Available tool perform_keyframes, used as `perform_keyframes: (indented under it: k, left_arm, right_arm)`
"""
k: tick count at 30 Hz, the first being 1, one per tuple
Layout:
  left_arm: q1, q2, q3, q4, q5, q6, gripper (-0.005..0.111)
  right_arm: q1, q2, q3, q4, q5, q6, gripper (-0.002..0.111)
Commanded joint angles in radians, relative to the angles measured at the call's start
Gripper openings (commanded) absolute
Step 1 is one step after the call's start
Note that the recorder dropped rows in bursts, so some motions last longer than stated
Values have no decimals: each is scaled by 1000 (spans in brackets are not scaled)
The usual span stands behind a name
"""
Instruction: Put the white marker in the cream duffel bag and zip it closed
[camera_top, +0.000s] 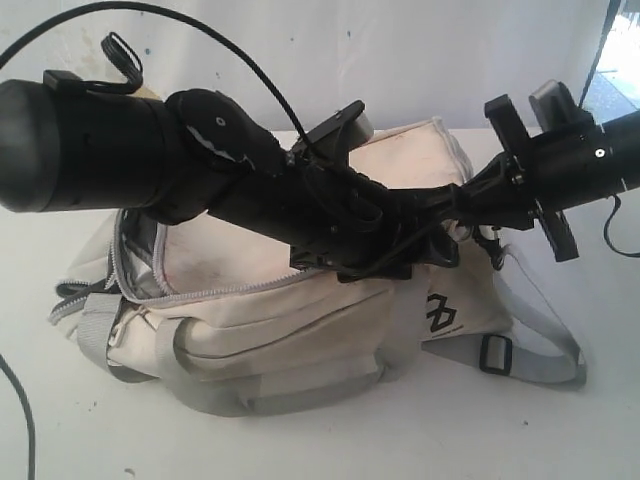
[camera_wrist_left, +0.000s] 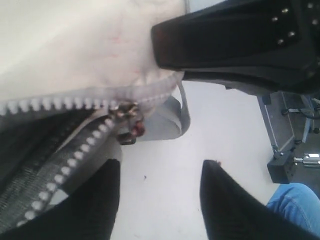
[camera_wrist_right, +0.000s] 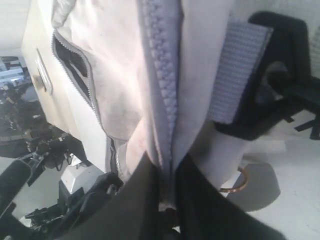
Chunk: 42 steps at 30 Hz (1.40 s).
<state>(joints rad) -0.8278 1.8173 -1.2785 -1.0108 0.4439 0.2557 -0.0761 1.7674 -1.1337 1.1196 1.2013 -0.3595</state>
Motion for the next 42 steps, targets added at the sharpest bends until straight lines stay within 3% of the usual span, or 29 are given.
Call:
perform_keyframes:
  k: [1,7,17,32,34,42]
  left_arm:
    - [-2,-10,25,-12,-123,19,51]
    - [-9,3,27,-109,-100,66,51]
    - [-21,-7,8,-102,-114,199,51]
    - [-21,0,19,-85,-284,393,51]
    - [-22,4,19,-159,-269,396,51]
    - [-22,4,21,-166,-127,440,51]
  right_arm:
    - [-20,-13,-10,95,20,6,0]
    - [-20,-13,-10,147,20,6,0]
    - [-24,-13,-10,136,20,6,0]
    - [-24,-13,-10,130,20,-30,0]
    - [-24,-13,-10,130,20,-30,0]
    - [-24,-13,-10,128,20,-30,0]
